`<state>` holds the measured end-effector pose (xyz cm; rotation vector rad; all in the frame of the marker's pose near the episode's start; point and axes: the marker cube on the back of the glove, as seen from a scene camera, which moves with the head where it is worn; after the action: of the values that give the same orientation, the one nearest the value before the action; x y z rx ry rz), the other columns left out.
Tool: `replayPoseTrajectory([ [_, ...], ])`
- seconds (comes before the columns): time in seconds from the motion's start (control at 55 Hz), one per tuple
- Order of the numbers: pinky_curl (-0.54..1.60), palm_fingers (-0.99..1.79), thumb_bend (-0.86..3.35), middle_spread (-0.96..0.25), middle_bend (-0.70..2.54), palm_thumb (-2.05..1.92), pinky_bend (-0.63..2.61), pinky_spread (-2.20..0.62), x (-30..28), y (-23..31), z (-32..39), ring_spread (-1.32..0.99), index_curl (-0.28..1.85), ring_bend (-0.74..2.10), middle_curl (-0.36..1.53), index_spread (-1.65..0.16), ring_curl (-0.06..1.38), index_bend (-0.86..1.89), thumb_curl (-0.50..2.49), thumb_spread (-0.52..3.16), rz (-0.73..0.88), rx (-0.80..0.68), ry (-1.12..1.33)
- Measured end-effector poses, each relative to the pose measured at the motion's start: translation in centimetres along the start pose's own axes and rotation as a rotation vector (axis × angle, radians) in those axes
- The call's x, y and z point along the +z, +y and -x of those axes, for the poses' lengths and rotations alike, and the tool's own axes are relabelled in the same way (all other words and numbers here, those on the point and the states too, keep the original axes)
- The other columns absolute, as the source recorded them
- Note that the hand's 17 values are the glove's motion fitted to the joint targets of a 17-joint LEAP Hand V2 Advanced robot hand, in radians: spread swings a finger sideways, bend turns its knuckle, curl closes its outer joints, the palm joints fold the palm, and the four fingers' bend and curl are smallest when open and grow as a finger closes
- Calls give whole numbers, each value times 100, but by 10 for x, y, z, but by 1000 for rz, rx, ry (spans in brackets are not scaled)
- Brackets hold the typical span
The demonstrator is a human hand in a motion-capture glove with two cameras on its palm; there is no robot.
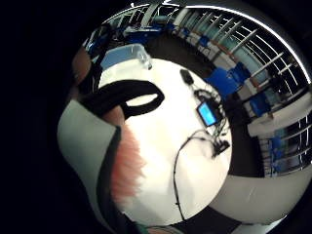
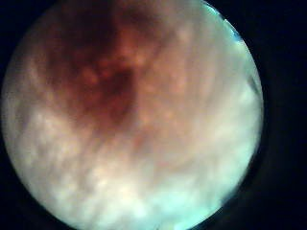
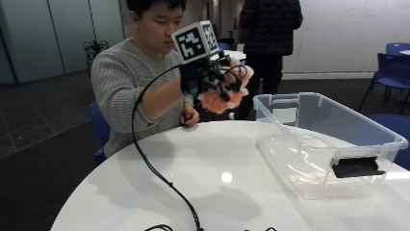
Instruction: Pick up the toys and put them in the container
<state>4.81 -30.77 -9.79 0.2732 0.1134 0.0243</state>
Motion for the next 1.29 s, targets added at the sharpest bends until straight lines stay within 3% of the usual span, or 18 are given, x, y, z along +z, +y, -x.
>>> replayPoseTrajectory([
  [0.237,37,75,6,-38,56,63,96,-34,9,-75,49,-54,58,71,64,-39,50,28,69,94,25,5,-134],
  [0.328,37,74,5,-39,55,64,98,-34,43,-131,62,-54,62,70,67,-39,51,28,71,93,30,-111,-14],
  [0.382,37,73,4,-39,54,64,98,-34,59,-167,102,-55,64,71,68,-39,51,28,72,92,44,-4,-161],
  [0.473,38,71,3,-40,53,64,99,-34,104,-219,141,-55,67,71,70,-40,52,27,75,92,89,69,-55],
  [0.528,38,70,2,-40,52,63,99,-34,129,-236,159,-55,69,72,71,-41,53,27,75,92,123,37,9],
  [0.673,38,67,1,-41,50,64,101,-33,165,-244,175,-55,74,72,75,-42,55,24,78,93,189,-51,18],
  [0.873,37,62,-1,-42,46,63,102,-32,200,-235,173,-55,80,75,79,-44,57,20,80,96,399,45,35],
  [0.983,41,21,-8,-38,43,40,106,-16,210,-228,155,-45,81,51,78,-43,55,20,71,110,557,78,211],
  [1.055,41,8,-8,-34,34,26,114,-8,207,-225,170,-36,78,39,74,-43,51,18,64,115,566,-30,33],
  [1.292,39,4,-4,-26,16,9,118,4,196,-220,172,-22,70,33,63,-42,46,18,50,121,537,-50,-29],
])
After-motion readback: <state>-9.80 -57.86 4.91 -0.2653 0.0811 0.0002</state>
